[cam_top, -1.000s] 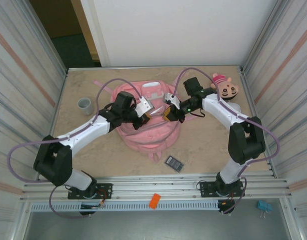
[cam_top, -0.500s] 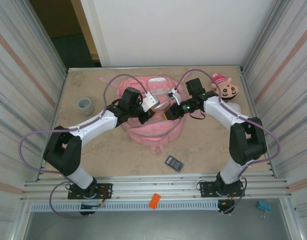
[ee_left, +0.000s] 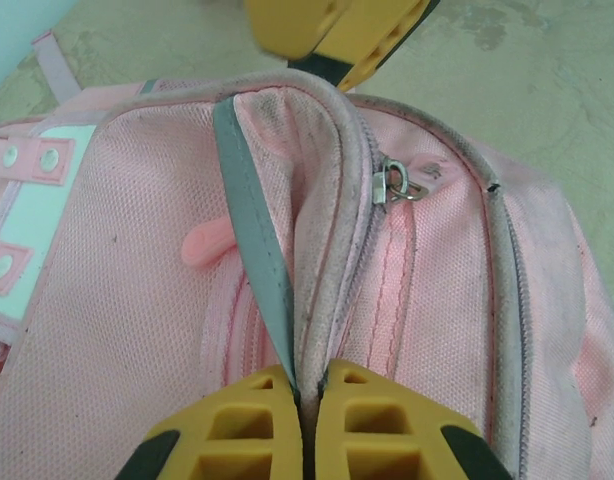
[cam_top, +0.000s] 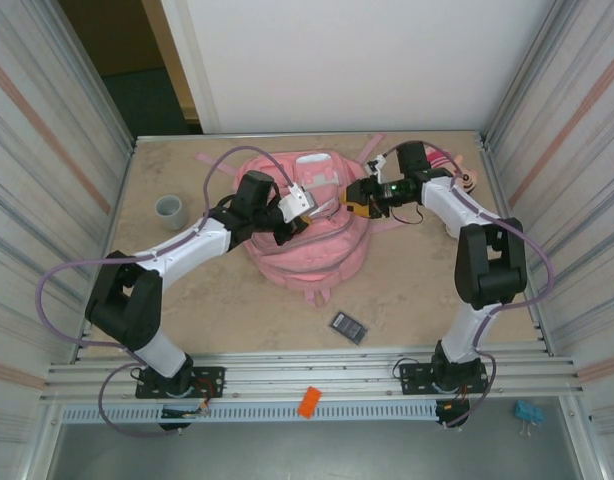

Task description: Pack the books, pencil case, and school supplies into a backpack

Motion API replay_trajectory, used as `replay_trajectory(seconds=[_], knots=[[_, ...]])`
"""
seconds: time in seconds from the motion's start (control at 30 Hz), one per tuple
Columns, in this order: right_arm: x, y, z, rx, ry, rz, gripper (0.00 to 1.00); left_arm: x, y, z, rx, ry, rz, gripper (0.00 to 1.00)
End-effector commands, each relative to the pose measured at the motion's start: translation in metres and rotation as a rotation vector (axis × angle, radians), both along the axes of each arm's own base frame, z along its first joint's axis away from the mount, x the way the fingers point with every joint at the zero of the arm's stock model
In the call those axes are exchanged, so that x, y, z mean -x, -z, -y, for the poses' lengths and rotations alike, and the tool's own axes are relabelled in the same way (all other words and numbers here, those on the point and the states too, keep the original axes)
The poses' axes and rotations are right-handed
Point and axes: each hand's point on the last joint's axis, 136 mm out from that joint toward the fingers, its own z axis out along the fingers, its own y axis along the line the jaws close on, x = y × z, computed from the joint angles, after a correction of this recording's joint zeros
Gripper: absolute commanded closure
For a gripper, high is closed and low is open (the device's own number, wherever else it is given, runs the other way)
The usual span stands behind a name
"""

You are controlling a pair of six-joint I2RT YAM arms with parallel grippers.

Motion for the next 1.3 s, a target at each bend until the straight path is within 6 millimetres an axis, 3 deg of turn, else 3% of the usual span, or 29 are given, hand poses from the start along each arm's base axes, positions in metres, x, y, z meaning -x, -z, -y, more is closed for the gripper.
replay_trajectory(seconds=[0.0, 0.2, 0.33, 0.57, 0.67, 0.77, 0.87, 0.97, 1.1, 1.27], knots=[[-0.005, -0.016, -0.012, -0.092, 0.014, -0.085, 0.55, -0.005, -0.047, 0.019, 0.098, 0.102, 0.143, 1.0], [-0.008, -0.022, -0.019, -0.151, 0.0, -0.121, 0.61, -0.006, -0.042, 0.019, 0.064, 0.12, 0.158, 1.0], [-0.005, -0.026, -0.025, -0.189, -0.026, -0.141, 0.6, -0.006, -0.038, 0.02, 0.031, 0.149, 0.17, 1.0], [-0.001, -0.016, -0.035, -0.176, -0.047, -0.203, 0.54, -0.008, -0.039, 0.028, 0.017, 0.199, 0.185, 1.0], [-0.004, -0.018, -0.034, -0.168, -0.036, -0.204, 0.73, -0.01, -0.036, 0.03, -0.004, 0.204, 0.183, 1.0], [-0.012, -0.019, -0.024, -0.147, 0.016, -0.212, 0.89, -0.027, -0.034, 0.026, -0.018, 0.119, 0.174, 1.0], [-0.018, -0.028, -0.013, -0.129, 0.075, -0.181, 0.99, -0.045, -0.035, 0.015, -0.007, 0.016, 0.141, 1.0], [-0.024, -0.036, -0.007, -0.146, 0.13, -0.189, 1.0, -0.061, -0.038, 0.008, -0.022, -0.05, 0.142, 1.0], [-0.029, -0.042, -0.006, -0.162, 0.21, -0.255, 1.0, -0.072, -0.046, 0.006, -0.011, -0.126, 0.119, 0.91], [-0.03, -0.042, -0.01, -0.201, 0.316, -0.359, 1.0, -0.061, -0.067, -0.001, 0.112, -0.286, -0.06, 0.63]])
